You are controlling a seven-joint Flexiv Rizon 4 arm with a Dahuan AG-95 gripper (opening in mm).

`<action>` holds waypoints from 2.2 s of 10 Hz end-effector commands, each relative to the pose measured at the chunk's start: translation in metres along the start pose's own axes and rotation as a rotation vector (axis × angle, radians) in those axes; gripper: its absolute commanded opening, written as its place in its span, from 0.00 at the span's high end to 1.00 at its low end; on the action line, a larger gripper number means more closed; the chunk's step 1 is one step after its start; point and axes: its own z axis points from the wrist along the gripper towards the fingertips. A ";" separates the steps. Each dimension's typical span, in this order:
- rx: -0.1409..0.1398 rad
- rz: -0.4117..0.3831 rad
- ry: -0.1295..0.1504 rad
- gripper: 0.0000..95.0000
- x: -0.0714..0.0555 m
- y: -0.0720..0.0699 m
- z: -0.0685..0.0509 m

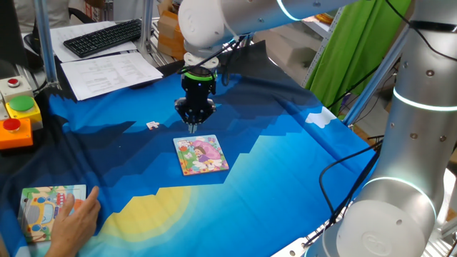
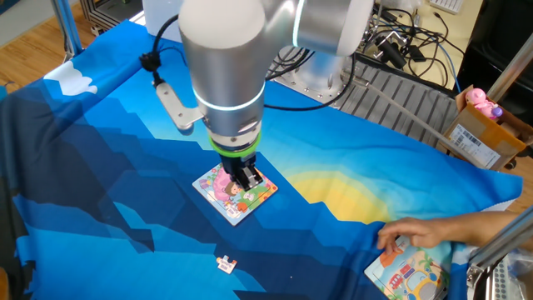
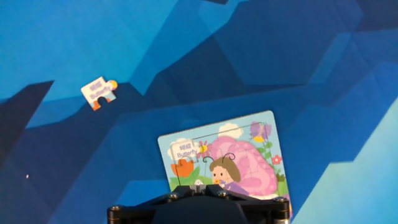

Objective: Assemble one piece of a puzzle

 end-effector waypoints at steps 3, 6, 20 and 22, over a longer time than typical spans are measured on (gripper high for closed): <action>-0.048 -0.016 -0.006 0.80 0.001 -0.001 0.000; -0.046 0.022 -0.020 0.80 0.001 -0.001 0.000; 0.023 -0.054 -0.084 0.40 -0.055 0.024 0.010; 0.081 -0.187 -0.079 0.40 -0.055 0.024 0.010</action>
